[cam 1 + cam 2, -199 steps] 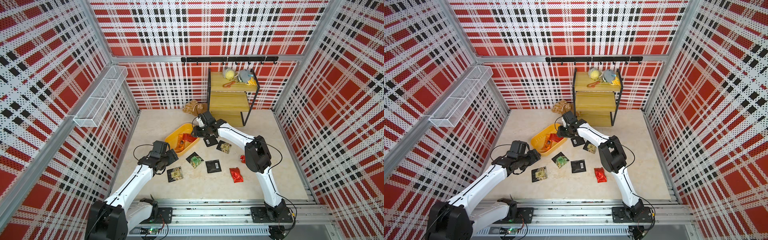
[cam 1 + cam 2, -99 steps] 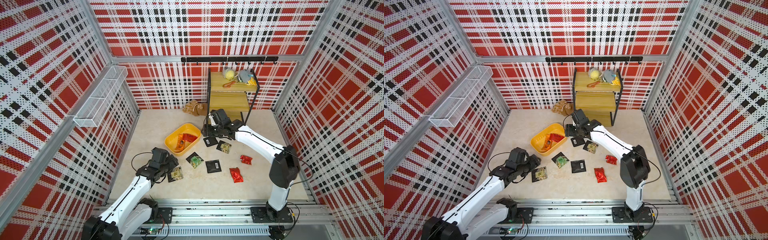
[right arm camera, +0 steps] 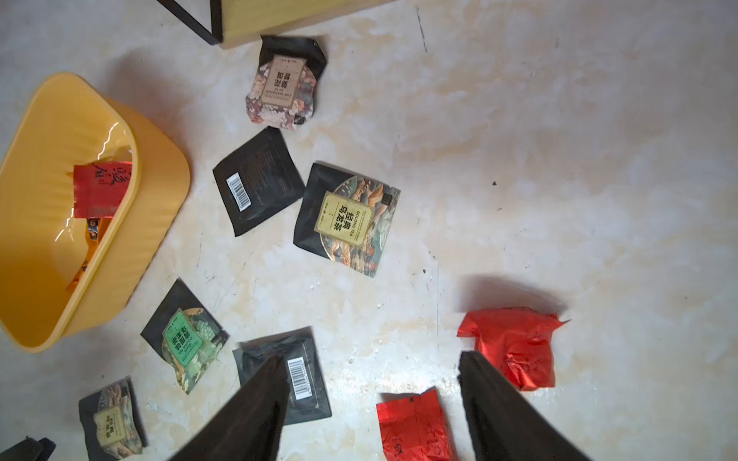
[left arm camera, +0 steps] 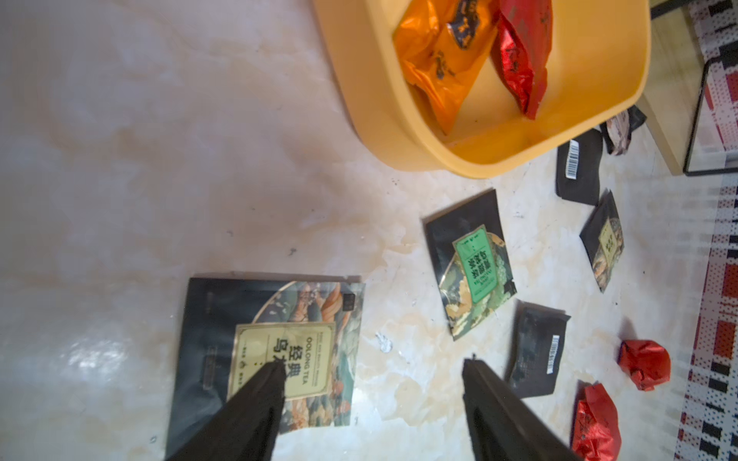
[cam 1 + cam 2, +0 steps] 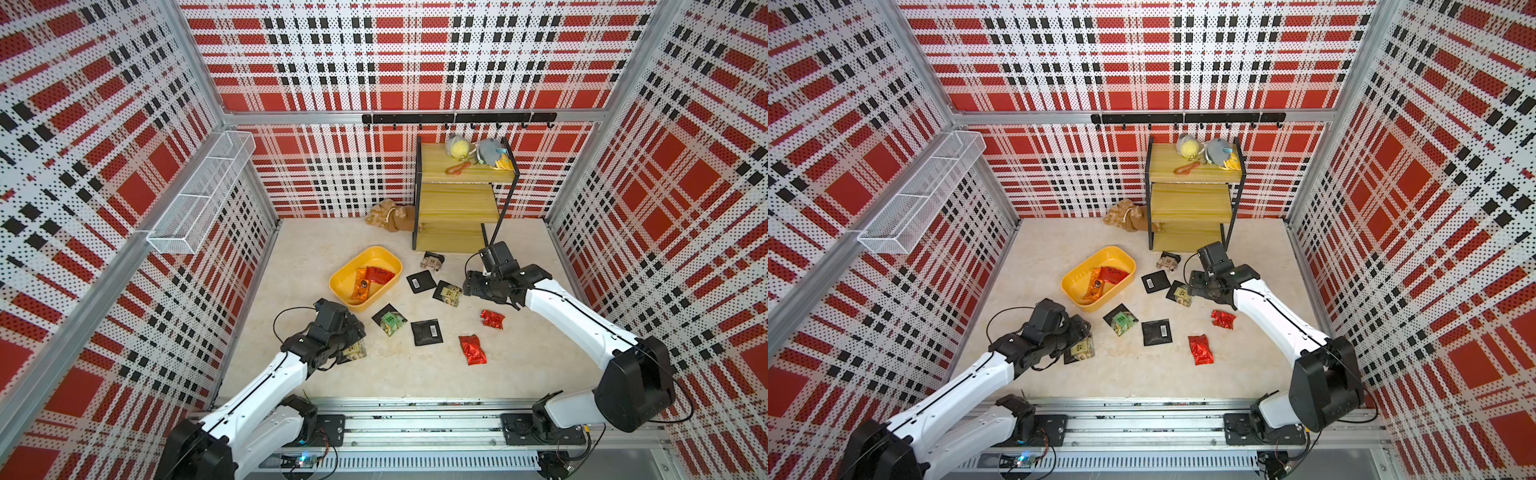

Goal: Put the tea bags into the storage box
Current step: Pick up the tea bag from the center of the board.

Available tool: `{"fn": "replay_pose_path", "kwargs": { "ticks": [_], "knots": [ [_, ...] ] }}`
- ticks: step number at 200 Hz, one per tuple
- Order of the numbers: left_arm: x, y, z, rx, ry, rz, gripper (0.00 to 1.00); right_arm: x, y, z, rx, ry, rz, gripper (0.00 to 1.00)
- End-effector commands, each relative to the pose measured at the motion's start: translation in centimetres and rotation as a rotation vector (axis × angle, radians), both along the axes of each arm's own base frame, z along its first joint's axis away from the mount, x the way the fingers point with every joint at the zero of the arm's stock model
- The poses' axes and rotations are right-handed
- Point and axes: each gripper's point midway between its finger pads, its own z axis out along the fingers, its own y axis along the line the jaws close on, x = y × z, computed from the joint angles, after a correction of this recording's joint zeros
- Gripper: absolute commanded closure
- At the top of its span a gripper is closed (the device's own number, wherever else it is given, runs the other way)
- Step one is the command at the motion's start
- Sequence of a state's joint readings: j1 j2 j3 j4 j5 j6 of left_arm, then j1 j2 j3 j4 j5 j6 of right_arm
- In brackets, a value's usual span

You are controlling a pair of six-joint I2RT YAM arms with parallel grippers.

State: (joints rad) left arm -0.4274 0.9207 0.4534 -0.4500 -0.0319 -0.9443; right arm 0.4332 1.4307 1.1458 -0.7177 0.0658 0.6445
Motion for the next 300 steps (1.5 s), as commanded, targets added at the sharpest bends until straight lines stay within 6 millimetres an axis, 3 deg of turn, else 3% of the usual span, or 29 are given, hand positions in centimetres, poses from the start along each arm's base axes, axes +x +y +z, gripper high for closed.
{"fn": "replay_pose_path", "kwargs": {
  "ticks": [1, 30, 60, 81, 126, 149, 169, 198, 263, 300],
  "knots": [
    [-0.4, 1.1, 0.3, -0.038, -0.039, 0.102, 0.24, 0.8, 0.5, 0.8, 0.021, -0.024, 0.018, 0.27],
    [-1.0, 1.7, 1.0, -0.138, -0.09, 0.194, 0.24, 1.5, 1.1, 0.9, 0.022, -0.023, 0.043, 0.27],
    [-2.3, 2.0, -0.8, -0.198, -0.046, 0.234, 0.25, 2.0, 1.5, 0.8, 0.037, -0.029, 0.056, 0.27],
    [-3.2, 2.7, -2.1, -0.181, 0.004, 0.268, 0.26, 2.2, 1.5, 0.6, 0.04, -0.026, 0.06, 0.27],
    [-3.5, 4.8, -1.0, -0.088, 0.016, 0.349, 0.25, 2.9, 1.4, -0.1, 0.075, -0.029, 0.071, 0.27],
    [-4.3, 5.1, -3.0, -0.078, 0.072, 0.361, 0.25, 3.6, 1.4, -0.6, 0.088, -0.017, 0.085, 0.27],
    [-4.4, 5.0, -3.8, -0.106, 0.078, 0.359, 0.25, 4.1, 1.3, -0.4, 0.08, -0.023, 0.111, 0.27],
    [-4.1, 5.5, -3.5, -0.133, 0.046, 0.374, 0.25, 4.7, 0.7, 0.4, 0.082, -0.037, 0.113, 0.27],
    [-3.6, 4.5, -5.1, -0.193, 0.083, 0.311, 0.27, 4.7, 0.5, 1.2, 0.098, -0.049, 0.092, 0.27],
    [-3.1, 3.2, -4.7, -0.22, 0.082, 0.254, 0.27, 4.7, 0.8, 1.4, 0.118, -0.046, 0.092, 0.27]
  ]
}}
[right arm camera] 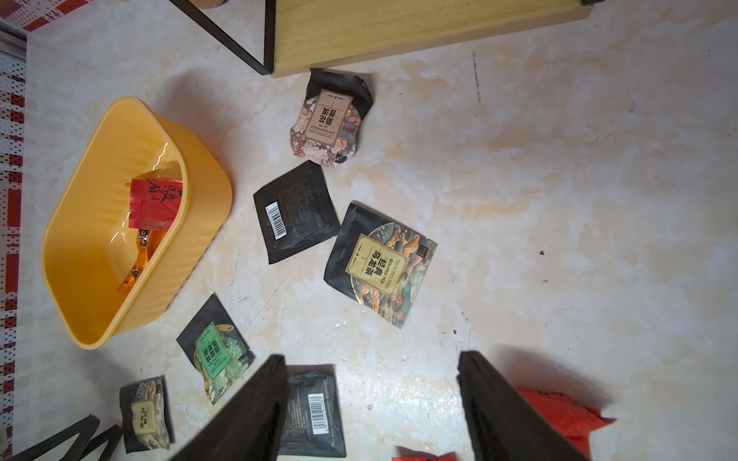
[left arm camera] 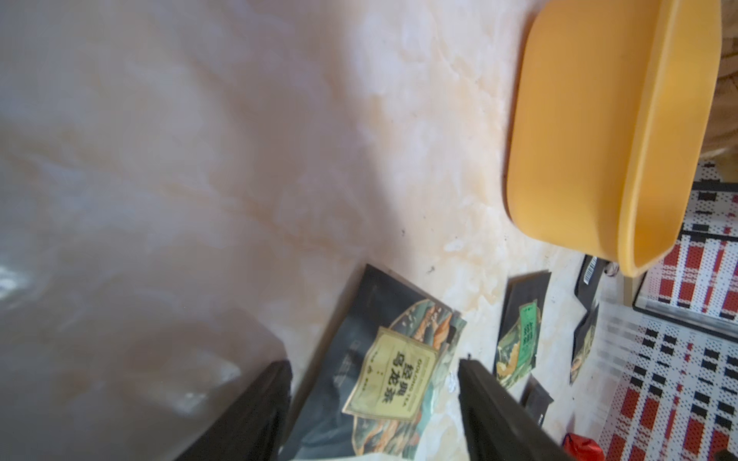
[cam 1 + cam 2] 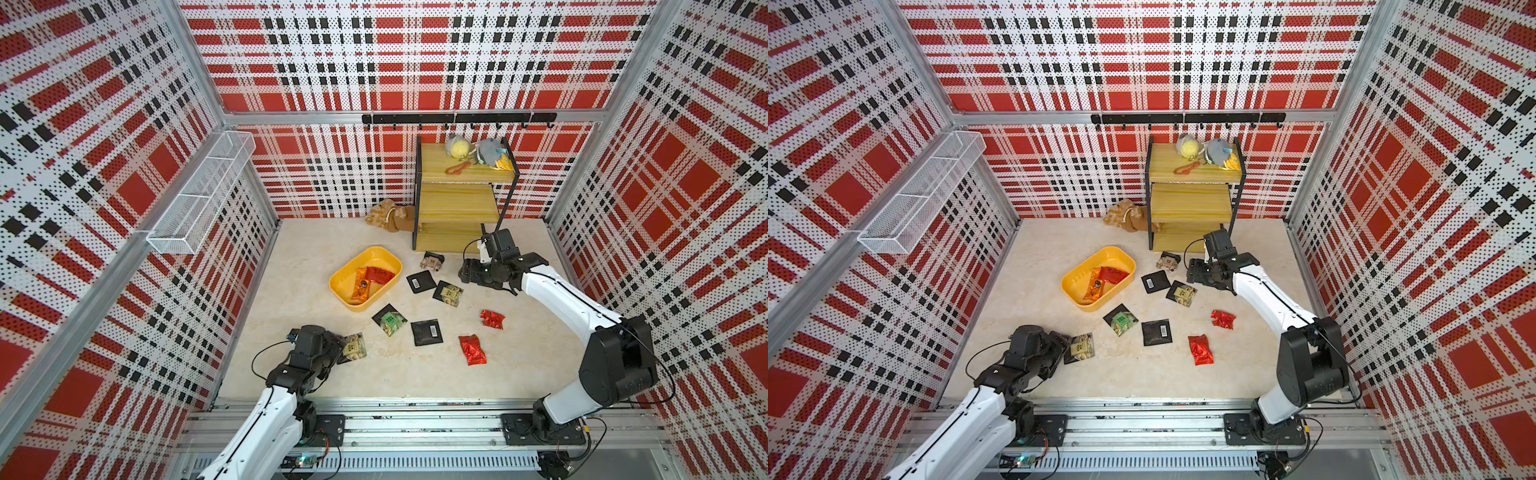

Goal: Put the tea bags into the storage box
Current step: Pick up the tea bag from the center of the board.

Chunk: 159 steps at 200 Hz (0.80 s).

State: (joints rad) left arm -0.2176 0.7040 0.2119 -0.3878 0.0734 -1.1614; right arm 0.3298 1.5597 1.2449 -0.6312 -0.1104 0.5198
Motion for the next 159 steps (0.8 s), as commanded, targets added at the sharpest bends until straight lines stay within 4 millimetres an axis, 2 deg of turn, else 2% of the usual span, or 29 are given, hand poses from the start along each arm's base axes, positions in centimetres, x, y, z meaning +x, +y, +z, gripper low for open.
{"fn": "replay_pose_path", "kwargs": {
  "ticks": [1, 21, 51, 78, 83, 115, 159],
  "knots": [
    [-0.7, -0.9, -0.8, -0.01, 0.037, -0.064, 0.27, 0.1, 0.1, 1.0, 0.029, -0.015, -0.007, 0.27],
    [-0.7, -1.2, -0.6, -0.018, 0.026, -0.071, 0.27, 0.0, 0.9, 0.6, 0.056, -0.002, 0.008, 0.28],
    [-0.5, -1.5, -0.1, -0.053, -0.009, -0.064, 0.28, -0.6, 3.2, -0.6, 0.062, 0.026, 0.054, 0.28],
    [-0.6, -1.7, -0.2, -0.077, -0.022, -0.057, 0.29, -2.1, 8.6, -1.8, 0.138, 0.088, 0.149, 0.32],
    [-0.8, -2.4, -0.2, -0.079, -0.022, -0.09, 0.29, -2.5, 9.7, -2.1, 0.15, 0.099, 0.17, 0.33],
    [-0.9, -2.5, -0.1, -0.086, -0.034, -0.094, 0.3, -5.6, 16.6, -3.9, 0.176, 0.157, 0.293, 0.43],
    [-0.8, -2.7, 0.2, -0.089, -0.043, -0.099, 0.3, -8.7, 22.8, -6.1, 0.229, 0.208, 0.37, 0.51]
  ]
}}
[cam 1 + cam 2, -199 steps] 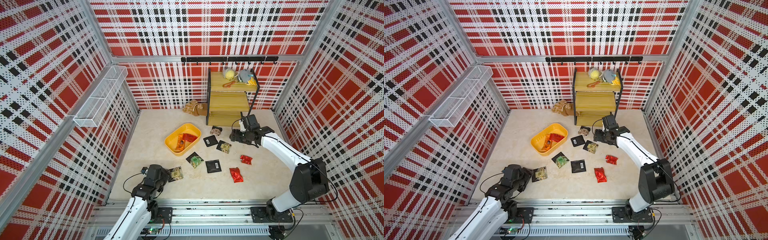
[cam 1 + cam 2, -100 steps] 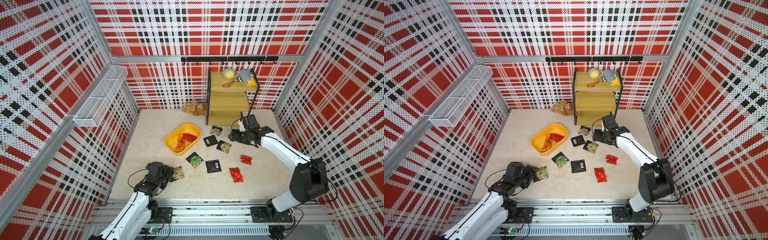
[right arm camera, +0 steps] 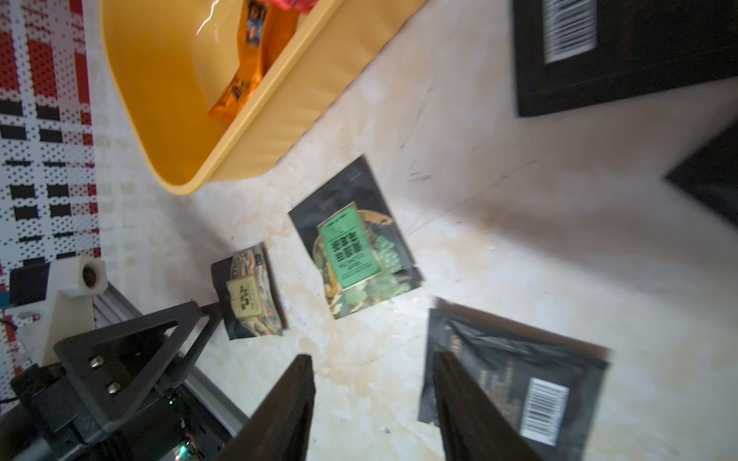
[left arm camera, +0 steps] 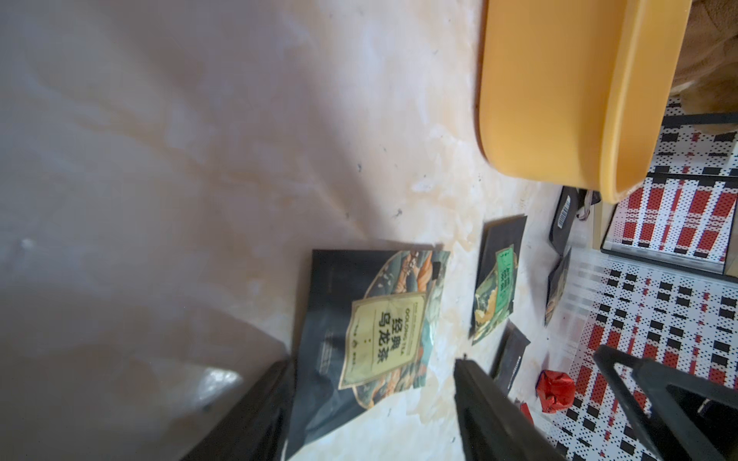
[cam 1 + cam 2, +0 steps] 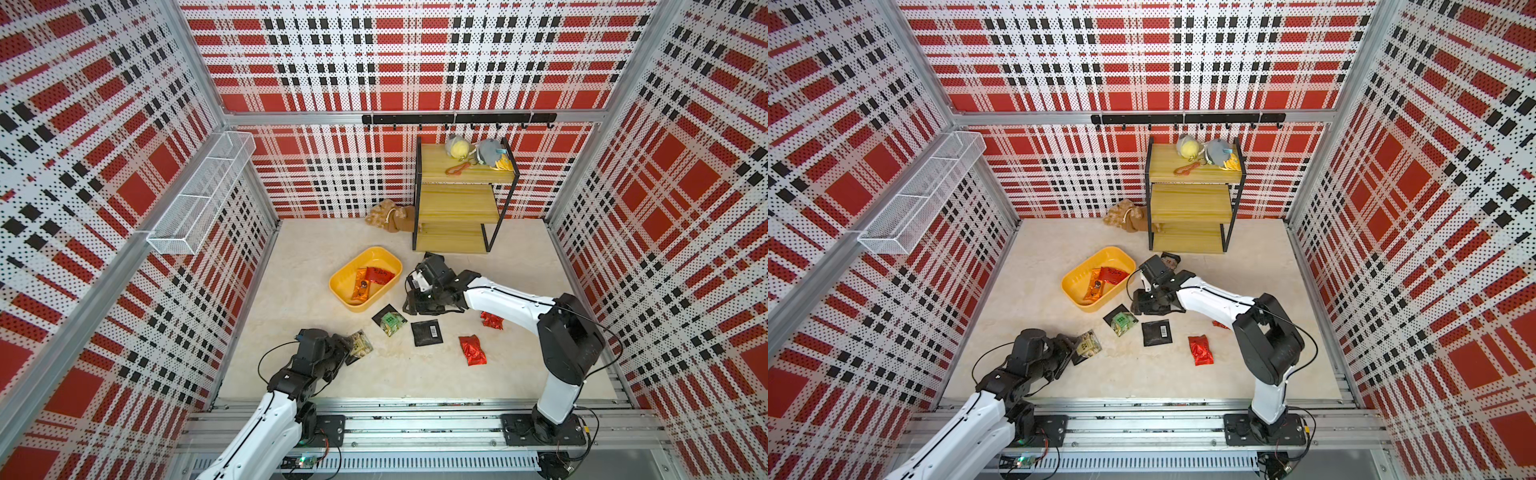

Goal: Put the tea bags into the storage box
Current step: Pick up the tea bag from the center of the board.

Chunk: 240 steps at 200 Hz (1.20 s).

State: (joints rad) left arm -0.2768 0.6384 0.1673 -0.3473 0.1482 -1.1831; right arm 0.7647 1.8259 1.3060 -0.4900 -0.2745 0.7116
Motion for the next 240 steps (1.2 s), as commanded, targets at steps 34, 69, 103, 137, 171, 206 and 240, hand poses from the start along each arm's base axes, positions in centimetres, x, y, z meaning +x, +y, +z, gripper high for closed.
{"fn": "replay_pose_path", "kwargs": {
  "ticks": [34, 69, 103, 137, 171, 206, 240],
  "knots": [
    [-0.1, -0.3, 0.1, -0.008, -0.007, -0.009, 0.3, -0.8, 6.1, -1.0, 0.095, 0.031, 0.021, 0.69],
    [0.0, -0.4, 0.1, -0.005, -0.004, -0.016, 0.3, -1.0, 8.4, -1.6, 0.144, 0.014, -0.041, 0.95],
    [0.2, -0.4, 0.3, 0.003, -0.006, -0.021, 0.3, -1.7, 10.4, -2.9, 0.167, 0.033, -0.079, 1.0],
    [0.4, -0.4, 0.5, 0.003, -0.014, -0.022, 0.3, -2.3, 11.6, -4.5, 0.156, 0.074, -0.062, 1.0],
    [0.4, -0.5, 0.6, 0.004, -0.015, -0.024, 0.3, -2.5, 11.1, -5.5, 0.123, 0.084, -0.072, 1.0],
    [0.4, -0.4, 0.5, 0.003, -0.017, -0.023, 0.3, -3.0, 11.3, -6.6, 0.111, 0.111, -0.055, 1.0],
    [0.4, -0.4, 0.6, 0.002, -0.019, -0.022, 0.3, -3.6, 11.5, -6.1, 0.109, 0.083, -0.042, 1.0]
  ]
}}
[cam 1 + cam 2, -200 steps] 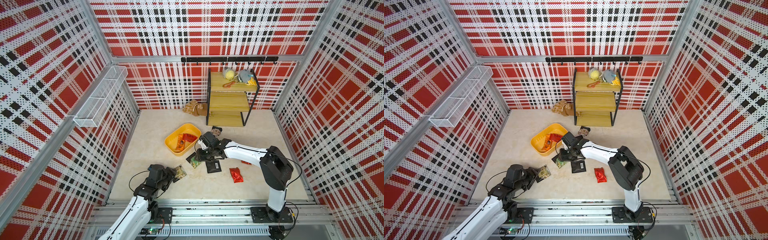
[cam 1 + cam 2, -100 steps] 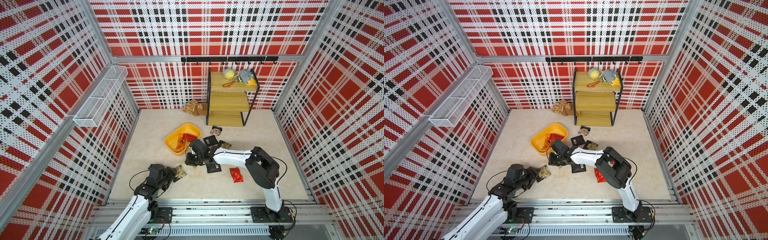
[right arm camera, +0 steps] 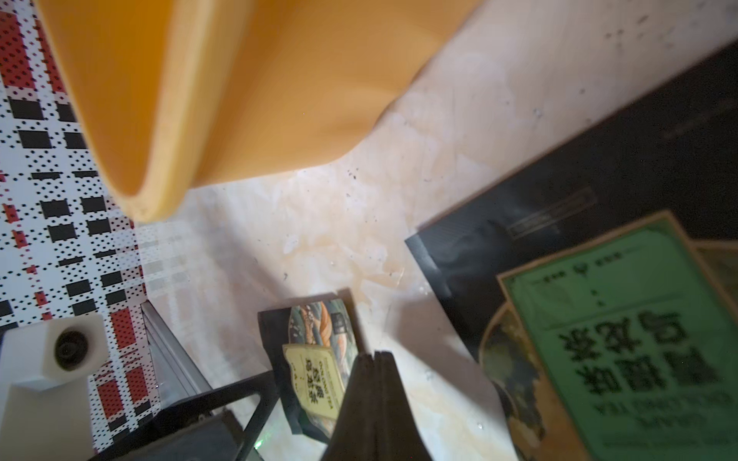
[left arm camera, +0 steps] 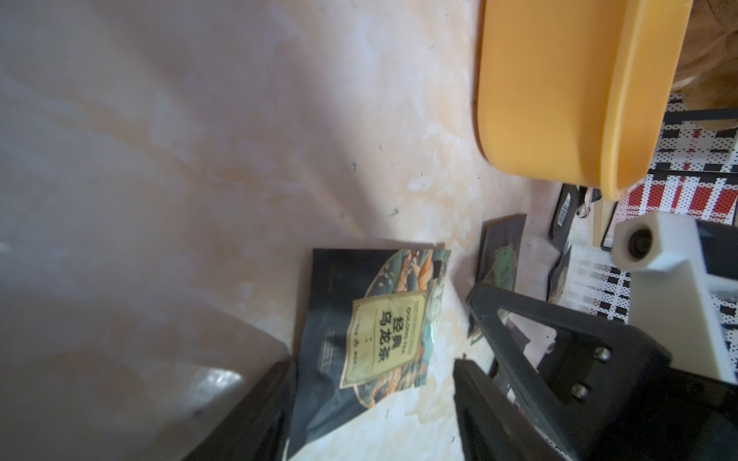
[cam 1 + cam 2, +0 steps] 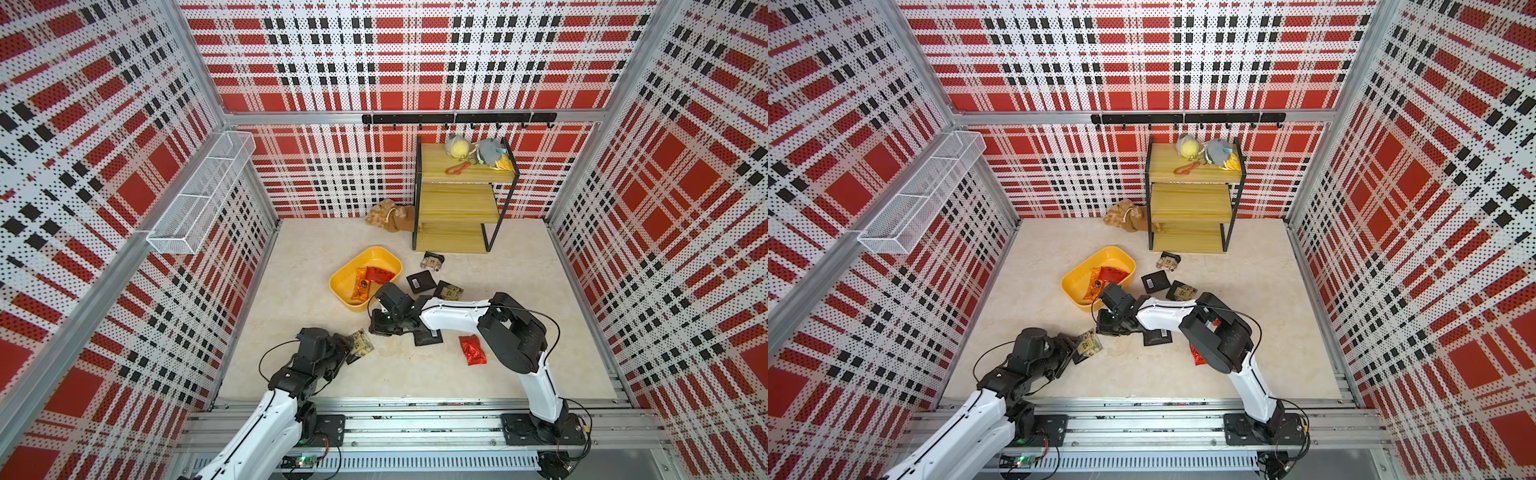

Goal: Put the tea bags into the storage box
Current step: Pick up the tea bag from the center of the board.

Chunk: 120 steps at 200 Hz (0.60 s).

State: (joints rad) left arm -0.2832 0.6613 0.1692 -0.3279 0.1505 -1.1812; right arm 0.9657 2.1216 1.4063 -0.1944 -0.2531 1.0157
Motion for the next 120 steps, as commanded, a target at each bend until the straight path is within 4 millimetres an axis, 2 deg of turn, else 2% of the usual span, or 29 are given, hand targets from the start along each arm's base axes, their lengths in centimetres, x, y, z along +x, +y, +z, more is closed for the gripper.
{"fn": "replay_pose_path", "kwargs": {
  "ticks": [1, 39, 70, 120],
  "knots": [
    [0.3, -0.2, 0.6, 0.002, -0.021, -0.012, 0.3, -0.5, 0.4, 0.3, -0.002, -0.02, 0.009, 1.0],
    [0.3, -0.2, 0.6, -0.001, -0.024, -0.012, 0.3, -0.7, 0.9, 1.5, 0.042, -0.056, 0.008, 1.0],
    [0.2, -0.2, 0.5, 0.0, -0.023, -0.013, 0.3, -1.5, 1.8, 1.1, 0.041, -0.041, 0.04, 1.0],
    [0.1, -0.2, 0.4, -0.002, -0.022, -0.011, 0.3, -1.6, 2.0, 1.4, 0.035, -0.052, 0.045, 1.0]
  ]
}}
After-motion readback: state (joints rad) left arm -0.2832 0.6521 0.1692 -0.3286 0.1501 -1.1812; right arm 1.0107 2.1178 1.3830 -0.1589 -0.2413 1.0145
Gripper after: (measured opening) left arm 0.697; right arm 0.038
